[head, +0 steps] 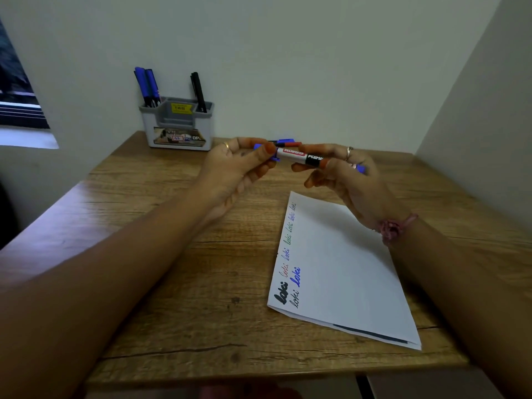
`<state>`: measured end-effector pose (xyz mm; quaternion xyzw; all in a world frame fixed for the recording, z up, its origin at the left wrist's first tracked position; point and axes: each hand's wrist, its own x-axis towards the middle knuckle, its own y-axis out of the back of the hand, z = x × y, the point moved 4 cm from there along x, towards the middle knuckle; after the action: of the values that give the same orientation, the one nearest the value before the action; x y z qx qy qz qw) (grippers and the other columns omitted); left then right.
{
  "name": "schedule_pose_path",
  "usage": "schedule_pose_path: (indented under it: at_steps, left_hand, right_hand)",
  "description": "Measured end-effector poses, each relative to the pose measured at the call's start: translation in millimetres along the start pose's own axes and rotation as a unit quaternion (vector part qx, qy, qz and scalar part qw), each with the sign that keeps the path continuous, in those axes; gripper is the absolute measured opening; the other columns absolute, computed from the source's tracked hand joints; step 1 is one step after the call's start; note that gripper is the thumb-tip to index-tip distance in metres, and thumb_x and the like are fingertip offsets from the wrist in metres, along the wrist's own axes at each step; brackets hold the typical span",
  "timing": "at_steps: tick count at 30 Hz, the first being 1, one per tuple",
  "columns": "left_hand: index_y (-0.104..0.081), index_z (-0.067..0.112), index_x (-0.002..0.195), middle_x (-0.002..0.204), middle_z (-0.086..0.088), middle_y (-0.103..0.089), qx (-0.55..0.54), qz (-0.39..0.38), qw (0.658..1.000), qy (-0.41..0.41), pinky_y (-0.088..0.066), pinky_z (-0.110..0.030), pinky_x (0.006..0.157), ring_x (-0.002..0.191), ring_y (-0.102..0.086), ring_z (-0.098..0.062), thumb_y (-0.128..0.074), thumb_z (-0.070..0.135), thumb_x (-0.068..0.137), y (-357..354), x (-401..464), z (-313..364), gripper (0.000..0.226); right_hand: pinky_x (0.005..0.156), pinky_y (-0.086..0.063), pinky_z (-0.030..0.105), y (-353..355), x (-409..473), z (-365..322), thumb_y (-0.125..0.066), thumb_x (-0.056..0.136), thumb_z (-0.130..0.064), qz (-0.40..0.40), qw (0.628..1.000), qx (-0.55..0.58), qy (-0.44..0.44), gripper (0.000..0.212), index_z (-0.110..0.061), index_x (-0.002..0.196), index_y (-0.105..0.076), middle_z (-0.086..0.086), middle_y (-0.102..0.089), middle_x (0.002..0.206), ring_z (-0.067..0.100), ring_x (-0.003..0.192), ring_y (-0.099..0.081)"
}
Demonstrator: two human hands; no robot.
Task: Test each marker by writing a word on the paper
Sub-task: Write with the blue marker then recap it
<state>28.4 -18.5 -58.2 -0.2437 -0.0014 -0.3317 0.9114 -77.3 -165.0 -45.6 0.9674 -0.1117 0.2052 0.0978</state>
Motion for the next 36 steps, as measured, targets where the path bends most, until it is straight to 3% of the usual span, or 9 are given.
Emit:
schedule_pose_path:
  at_steps: [2,4,9,13,19,26,31,33,36]
  left_hand:
    - [-0.061,0.010,0.094,0.081,-0.003,-0.071,-0.047,0.037,0.998,0.005,-0.055,-0.016,0.064,0.070,-0.068,-0.009,-0.064,0.008,0.081,2.8,1.1,-2.9,0.013]
    - [-0.061,0.011,0.097,0.089,-0.004,-0.070,-0.082,0.065,0.994,0.013,-0.056,-0.018,0.068,0.077,-0.068,-0.011,-0.063,0.009,0.083,5.6,2.0,-6.0,0.015]
    - [-0.057,0.011,0.099,0.095,-0.008,-0.068,-0.123,0.115,0.985,0.035,-0.057,-0.026,0.079,0.091,-0.067,-0.018,-0.060,0.006,0.085,7.2,1.0,-17.1,0.015]
    - [-0.056,0.009,0.099,0.093,-0.009,-0.066,-0.138,0.137,0.980,0.051,-0.057,-0.026,0.077,0.088,-0.066,-0.017,-0.059,0.004,0.085,6.3,0.3,-23.7,0.015]
    - [-0.055,0.009,0.102,0.096,-0.010,-0.066,-0.154,0.142,0.976,0.066,-0.055,-0.030,0.082,0.088,-0.066,-0.017,-0.058,0.004,0.086,5.7,-0.3,-27.6,0.018]
    - [-0.053,0.011,0.110,0.102,-0.011,-0.065,-0.140,0.137,0.979,0.054,-0.058,-0.026,0.075,0.088,-0.066,-0.017,-0.057,0.002,0.086,3.7,0.4,-26.3,0.026]
    - [-0.050,0.020,0.111,0.112,-0.016,-0.060,-0.127,0.096,0.987,0.031,-0.055,-0.035,0.085,0.100,-0.064,-0.023,-0.058,-0.004,0.084,-1.8,-1.3,-19.1,0.038]
    - [-0.046,0.025,0.121,0.112,-0.015,-0.060,-0.118,0.071,0.990,0.022,-0.052,-0.042,0.089,0.105,-0.063,-0.026,-0.057,-0.009,0.082,-5.3,-2.9,-19.9,0.052]
    - [-0.043,0.025,0.127,0.110,-0.015,-0.060,-0.120,0.073,0.990,0.001,-0.054,-0.041,0.087,0.107,-0.062,-0.027,-0.056,-0.012,0.082,-3.4,-1.4,-16.0,0.059]
  right_hand:
    - [0.070,-0.053,0.029,1.1,0.6,3.0,-0.057,0.087,-0.008,0.056,0.998,-0.014,-0.003,0.008,-0.012,0.094,-0.057,0.010,-0.074,0.091,0.018,0.067,-0.065]
    - [0.063,-0.053,0.023,1.4,0.0,3.3,-0.060,0.088,-0.002,0.099,0.994,-0.041,0.012,0.008,-0.010,0.090,-0.057,0.007,-0.074,0.085,0.013,0.061,-0.065]
    - [0.053,-0.047,0.015,-4.8,-1.6,7.8,-0.062,0.088,-0.009,0.120,0.984,-0.127,0.021,0.015,-0.001,0.100,-0.061,0.005,-0.069,0.073,0.002,0.053,-0.061]
    - [0.052,-0.044,0.020,-5.9,-1.1,12.6,-0.059,0.091,-0.019,0.126,0.973,-0.193,0.006,0.012,-0.009,0.098,-0.060,-0.003,-0.064,0.062,0.003,0.047,-0.053]
    - [0.045,-0.037,0.017,-11.1,-2.9,11.9,-0.054,0.093,-0.024,0.102,0.970,-0.220,-0.009,0.009,-0.022,0.085,-0.052,-0.003,-0.058,0.056,0.003,0.041,-0.045]
    - [0.043,-0.036,0.016,-12.1,-2.2,19.7,-0.052,0.094,-0.027,0.104,0.978,-0.173,-0.054,0.015,-0.017,0.083,-0.051,-0.007,-0.054,0.051,0.002,0.039,-0.043]
    - [0.040,-0.033,0.016,-16.8,0.2,27.8,-0.048,0.095,-0.032,0.090,0.983,-0.151,-0.059,0.017,-0.016,0.090,-0.050,-0.008,-0.052,0.041,0.003,0.036,-0.040]
    - [0.040,-0.034,0.017,-19.8,1.9,27.2,-0.048,0.094,-0.036,0.086,0.982,-0.160,-0.056,0.021,-0.015,0.092,-0.051,-0.007,-0.054,0.043,0.003,0.036,-0.041]
    - [0.049,-0.041,0.020,-21.1,4.8,22.8,-0.048,0.087,-0.050,0.043,0.976,-0.205,-0.056,0.030,-0.021,0.093,-0.053,-0.004,-0.062,0.057,0.005,0.046,-0.050]
